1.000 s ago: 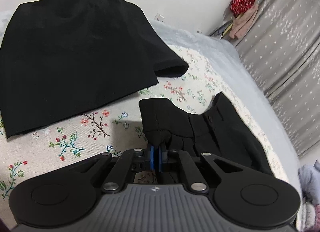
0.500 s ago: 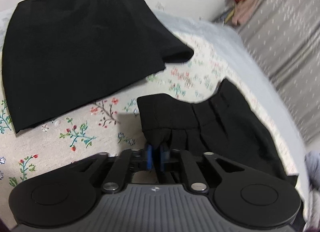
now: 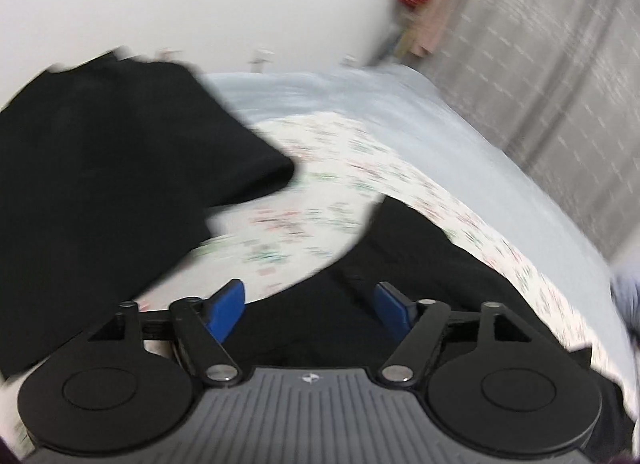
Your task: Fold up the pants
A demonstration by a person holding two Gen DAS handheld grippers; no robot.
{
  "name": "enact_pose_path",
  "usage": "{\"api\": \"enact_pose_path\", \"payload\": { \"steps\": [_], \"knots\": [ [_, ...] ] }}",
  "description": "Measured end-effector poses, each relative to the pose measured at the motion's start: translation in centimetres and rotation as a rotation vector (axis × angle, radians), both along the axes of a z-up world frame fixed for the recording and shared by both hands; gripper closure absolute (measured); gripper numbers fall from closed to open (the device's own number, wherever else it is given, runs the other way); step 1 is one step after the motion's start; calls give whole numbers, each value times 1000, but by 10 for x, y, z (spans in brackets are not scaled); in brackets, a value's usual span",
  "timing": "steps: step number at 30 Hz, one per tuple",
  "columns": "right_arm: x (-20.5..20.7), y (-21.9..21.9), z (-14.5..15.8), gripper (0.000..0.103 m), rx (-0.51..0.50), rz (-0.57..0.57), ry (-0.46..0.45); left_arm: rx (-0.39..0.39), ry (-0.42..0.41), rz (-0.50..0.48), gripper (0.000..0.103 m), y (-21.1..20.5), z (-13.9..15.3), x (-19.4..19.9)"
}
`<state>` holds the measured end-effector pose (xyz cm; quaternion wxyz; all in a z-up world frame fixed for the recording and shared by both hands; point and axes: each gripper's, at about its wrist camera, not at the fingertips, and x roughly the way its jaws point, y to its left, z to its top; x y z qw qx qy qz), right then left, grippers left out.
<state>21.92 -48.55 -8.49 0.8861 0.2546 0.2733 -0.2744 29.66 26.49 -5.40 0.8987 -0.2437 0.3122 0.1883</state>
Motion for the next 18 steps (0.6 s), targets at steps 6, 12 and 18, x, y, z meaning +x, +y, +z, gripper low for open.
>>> {"api": "enact_pose_path", "payload": {
  "steps": [6,12,18],
  "knots": [
    [91,2,-9,43,-34,164,26,29,22,-162,20,-12,-17,106],
    [167,0,-27,43,-202,282,125,33,137,-166,19,13,-62,199],
    [234,-53,-53,43,175,240,17,-9,141,-139,20,5,-85,237]
  ]
}}
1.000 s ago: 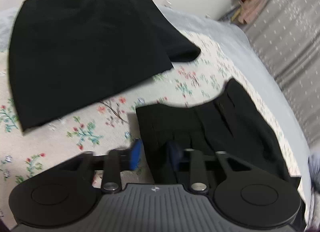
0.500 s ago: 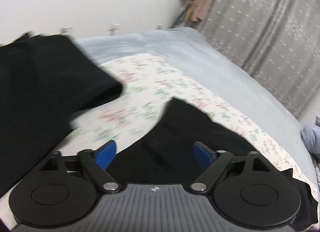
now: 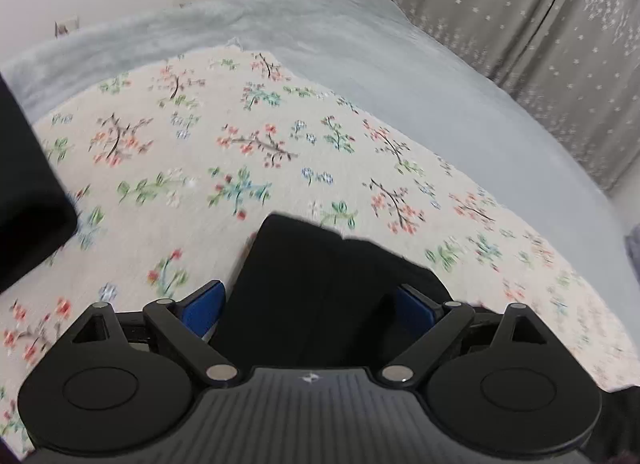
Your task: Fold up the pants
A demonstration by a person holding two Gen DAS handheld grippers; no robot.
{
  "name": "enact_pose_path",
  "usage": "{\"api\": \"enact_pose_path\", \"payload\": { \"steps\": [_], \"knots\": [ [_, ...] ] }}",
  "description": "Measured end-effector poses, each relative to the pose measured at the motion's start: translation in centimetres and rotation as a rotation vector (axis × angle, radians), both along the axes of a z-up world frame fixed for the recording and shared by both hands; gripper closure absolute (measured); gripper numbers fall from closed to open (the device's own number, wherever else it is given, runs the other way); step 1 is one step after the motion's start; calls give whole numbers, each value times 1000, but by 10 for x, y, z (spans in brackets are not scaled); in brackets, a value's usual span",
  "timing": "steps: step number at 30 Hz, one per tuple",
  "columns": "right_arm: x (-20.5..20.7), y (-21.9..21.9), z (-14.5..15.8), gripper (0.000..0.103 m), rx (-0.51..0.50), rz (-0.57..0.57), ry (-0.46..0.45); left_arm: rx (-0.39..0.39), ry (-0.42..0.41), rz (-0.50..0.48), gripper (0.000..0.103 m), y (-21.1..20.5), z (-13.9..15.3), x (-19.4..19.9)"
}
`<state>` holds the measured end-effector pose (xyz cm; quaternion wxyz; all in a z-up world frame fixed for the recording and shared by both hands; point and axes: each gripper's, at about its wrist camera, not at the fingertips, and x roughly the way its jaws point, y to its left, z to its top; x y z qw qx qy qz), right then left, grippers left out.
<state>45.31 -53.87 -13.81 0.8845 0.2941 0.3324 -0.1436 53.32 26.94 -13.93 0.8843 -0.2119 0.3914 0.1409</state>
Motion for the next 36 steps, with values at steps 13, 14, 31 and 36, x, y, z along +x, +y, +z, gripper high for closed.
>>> {"api": "enact_pose_path", "payload": {
  "steps": [13,14,31,36],
  "knots": [
    [72,-44,-46,101,229,-254,-45,235,0,67,99,-33,10,23],
    [66,-45,-35,102,198,-263,-105,220,-31,98,99,-28,15,22],
    [64,-68,30,103,-47,-319,-201,147,-98,193,100,-18,15,33],
    [52,-66,20,103,-22,-319,-199,143,-114,167,99,-15,20,25]
  ]
}}
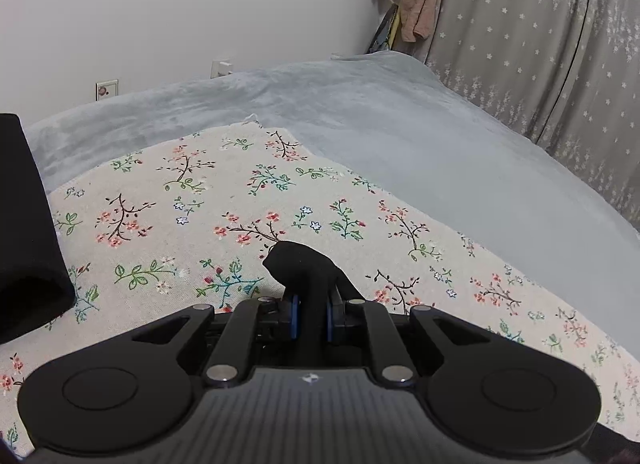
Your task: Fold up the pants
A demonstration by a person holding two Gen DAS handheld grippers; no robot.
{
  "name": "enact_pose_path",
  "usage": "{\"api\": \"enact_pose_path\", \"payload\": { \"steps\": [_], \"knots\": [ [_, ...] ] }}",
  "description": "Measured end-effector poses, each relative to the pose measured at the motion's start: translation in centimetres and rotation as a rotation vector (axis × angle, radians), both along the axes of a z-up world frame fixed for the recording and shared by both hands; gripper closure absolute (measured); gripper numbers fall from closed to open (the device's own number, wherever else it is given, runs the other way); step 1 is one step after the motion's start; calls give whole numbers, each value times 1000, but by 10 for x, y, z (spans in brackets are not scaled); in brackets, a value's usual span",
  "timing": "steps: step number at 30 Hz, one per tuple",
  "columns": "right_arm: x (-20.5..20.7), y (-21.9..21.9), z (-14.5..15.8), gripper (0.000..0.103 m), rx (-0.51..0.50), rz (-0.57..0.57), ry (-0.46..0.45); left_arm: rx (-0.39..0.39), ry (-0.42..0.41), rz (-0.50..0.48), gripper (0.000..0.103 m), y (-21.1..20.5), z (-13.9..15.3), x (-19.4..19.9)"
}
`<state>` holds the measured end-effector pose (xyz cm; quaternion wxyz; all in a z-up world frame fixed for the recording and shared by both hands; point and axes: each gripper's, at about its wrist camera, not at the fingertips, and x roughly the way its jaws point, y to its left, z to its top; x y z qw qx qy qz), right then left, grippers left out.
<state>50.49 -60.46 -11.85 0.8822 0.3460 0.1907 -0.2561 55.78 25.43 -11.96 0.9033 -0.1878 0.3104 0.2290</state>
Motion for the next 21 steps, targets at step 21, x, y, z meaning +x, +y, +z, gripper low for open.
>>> {"api": "enact_pose_path", "payload": {
  "steps": [21],
  "knots": [
    [-53,2,33,103,6,92,-35,-85,-104,-54,100,8,39,-45]
  ]
}}
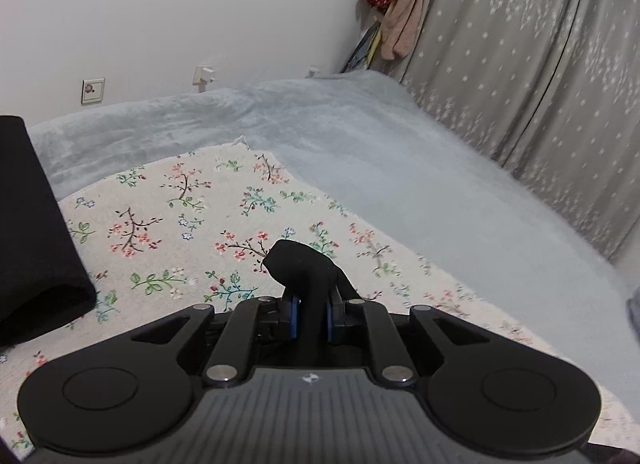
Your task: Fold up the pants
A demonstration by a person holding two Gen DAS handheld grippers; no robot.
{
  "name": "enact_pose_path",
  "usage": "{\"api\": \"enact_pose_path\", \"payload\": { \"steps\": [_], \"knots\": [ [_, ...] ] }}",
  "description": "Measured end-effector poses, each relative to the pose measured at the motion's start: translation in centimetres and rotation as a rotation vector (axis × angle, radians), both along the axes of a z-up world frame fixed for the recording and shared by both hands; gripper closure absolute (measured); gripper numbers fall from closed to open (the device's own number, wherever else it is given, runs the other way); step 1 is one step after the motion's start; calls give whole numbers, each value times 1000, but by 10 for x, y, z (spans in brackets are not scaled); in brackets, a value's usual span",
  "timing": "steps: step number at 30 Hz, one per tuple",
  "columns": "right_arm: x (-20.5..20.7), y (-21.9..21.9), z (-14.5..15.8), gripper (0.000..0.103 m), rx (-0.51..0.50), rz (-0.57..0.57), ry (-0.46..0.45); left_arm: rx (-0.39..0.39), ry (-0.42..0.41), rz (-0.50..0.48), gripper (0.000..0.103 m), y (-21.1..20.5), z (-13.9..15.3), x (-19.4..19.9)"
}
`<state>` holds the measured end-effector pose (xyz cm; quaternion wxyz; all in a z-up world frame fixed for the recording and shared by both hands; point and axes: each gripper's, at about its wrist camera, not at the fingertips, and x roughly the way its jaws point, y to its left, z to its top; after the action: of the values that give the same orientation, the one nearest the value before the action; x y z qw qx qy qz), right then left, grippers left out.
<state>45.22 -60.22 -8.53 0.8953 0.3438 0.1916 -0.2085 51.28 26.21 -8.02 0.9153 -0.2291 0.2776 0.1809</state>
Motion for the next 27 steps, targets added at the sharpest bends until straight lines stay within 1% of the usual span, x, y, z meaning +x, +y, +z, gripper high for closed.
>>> {"api": "enact_pose_path", "payload": {
  "steps": [4,6,8,9,11,13,16,18,20,22,24,26,27],
  "knots": [
    [-45,2,16,103,7,6,2,-69,-116,-25,100,10,15,-42],
    [-75,3,27,103,19,15,-10,-111,-152,-19,100,18,20,-65],
    [-106,7,37,103,15,30,-3,-137,-169,-9,100,26,22,-89],
    [-121,10,42,103,3,43,15,-150,-178,-7,100,30,22,-101],
    [-151,16,48,103,-23,60,60,-200,-198,2,100,40,22,-122],
    [-185,19,48,103,-15,63,85,-239,-207,1,100,46,21,-142],
    [-233,19,41,103,11,48,121,-273,-200,-11,100,49,19,-170],
    [-261,19,31,103,40,34,142,-287,-185,-12,100,48,16,-183],
    [-283,21,18,103,58,25,169,-276,-171,-27,99,48,13,-191],
    [-297,25,3,103,59,20,217,-262,-129,-62,96,48,7,-196],
    [-303,31,-15,103,58,21,274,-279,-71,-66,95,50,0,-199],
    [-309,35,-29,103,62,16,300,-291,-53,-55,91,54,-4,-206],
    [-313,34,-34,103,69,9,303,-296,-53,-50,86,57,-4,-210]
  ]
}}
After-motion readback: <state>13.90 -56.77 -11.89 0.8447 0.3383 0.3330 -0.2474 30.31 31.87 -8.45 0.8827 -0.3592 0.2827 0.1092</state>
